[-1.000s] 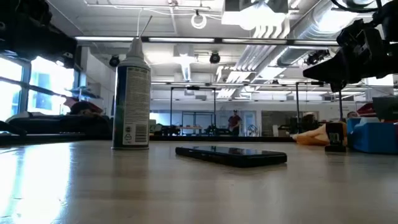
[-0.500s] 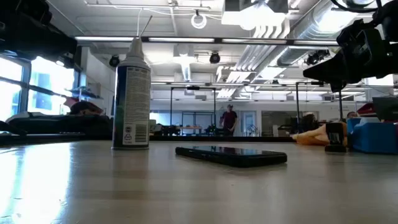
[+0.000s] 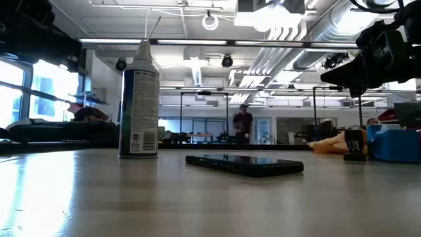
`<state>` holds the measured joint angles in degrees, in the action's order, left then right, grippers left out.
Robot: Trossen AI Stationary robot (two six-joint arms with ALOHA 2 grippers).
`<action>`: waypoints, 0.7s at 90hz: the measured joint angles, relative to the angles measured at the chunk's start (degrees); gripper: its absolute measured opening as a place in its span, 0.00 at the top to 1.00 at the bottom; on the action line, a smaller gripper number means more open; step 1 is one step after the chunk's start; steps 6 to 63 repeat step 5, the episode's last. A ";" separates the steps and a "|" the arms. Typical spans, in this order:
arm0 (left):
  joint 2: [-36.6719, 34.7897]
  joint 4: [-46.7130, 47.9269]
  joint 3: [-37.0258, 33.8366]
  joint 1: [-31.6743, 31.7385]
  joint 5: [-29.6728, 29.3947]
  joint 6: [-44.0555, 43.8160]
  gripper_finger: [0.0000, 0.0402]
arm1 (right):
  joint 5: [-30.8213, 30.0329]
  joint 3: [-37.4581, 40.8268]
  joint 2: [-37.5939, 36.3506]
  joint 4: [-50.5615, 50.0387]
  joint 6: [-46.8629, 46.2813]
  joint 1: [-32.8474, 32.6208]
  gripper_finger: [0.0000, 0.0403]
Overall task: Apply microfiber cloth
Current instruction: Return to Home Position
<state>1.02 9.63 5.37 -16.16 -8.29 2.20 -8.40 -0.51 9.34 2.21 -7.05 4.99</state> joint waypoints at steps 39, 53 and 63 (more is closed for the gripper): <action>0.00 0.02 0.00 0.00 0.00 -0.02 1.00 | 0.00 0.00 0.00 -0.02 0.00 0.00 1.00; 0.00 0.02 0.00 0.00 0.00 -0.02 1.00 | 0.00 0.00 0.00 -0.02 0.00 0.00 1.00; 0.00 0.02 0.00 0.00 0.00 -0.02 1.00 | 0.00 0.00 0.00 -0.02 0.00 0.00 1.00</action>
